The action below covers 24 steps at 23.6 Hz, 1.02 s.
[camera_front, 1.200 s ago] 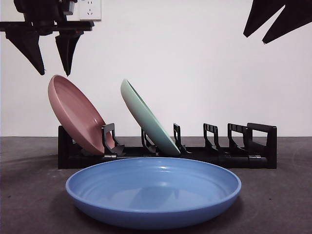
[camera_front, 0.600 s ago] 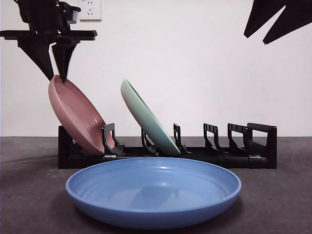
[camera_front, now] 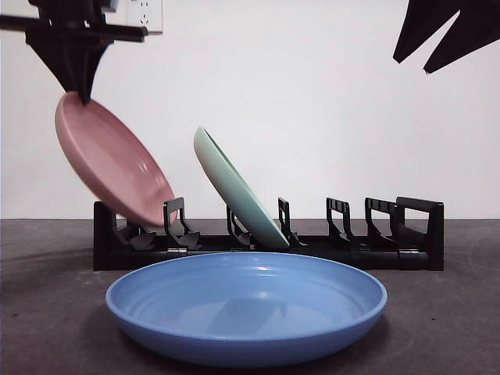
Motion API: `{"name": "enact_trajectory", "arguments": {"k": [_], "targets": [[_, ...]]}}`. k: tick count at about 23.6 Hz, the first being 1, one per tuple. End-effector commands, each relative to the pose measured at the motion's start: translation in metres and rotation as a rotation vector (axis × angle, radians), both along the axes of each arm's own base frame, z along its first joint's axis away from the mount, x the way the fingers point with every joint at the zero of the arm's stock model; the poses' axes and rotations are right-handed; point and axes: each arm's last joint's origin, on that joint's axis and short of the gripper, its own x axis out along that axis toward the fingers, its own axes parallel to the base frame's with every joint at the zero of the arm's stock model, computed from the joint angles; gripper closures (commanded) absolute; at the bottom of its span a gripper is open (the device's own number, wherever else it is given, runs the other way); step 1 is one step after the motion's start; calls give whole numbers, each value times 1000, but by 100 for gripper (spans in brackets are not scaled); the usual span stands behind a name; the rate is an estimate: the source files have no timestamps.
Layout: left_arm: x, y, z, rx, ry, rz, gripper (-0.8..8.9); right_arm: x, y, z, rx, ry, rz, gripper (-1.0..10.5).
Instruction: Place the plate
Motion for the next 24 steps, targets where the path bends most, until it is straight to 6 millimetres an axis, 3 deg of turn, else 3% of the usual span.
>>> {"name": "enact_trajectory", "arguments": {"k": [1,8,16,24], "targets": [[2,-1,15,17,-37,4,798,2,2,2,9,-4,-1,672],[-14,7,47,122,-38,13,799,1,2,2,7,3,-1,672],[-37,14,63,114,-47,39,799,1,2,2,7,3,-1,672],[-79,24,77,75,-114,34,799,1,2,2,7,3,-1,672]]}}
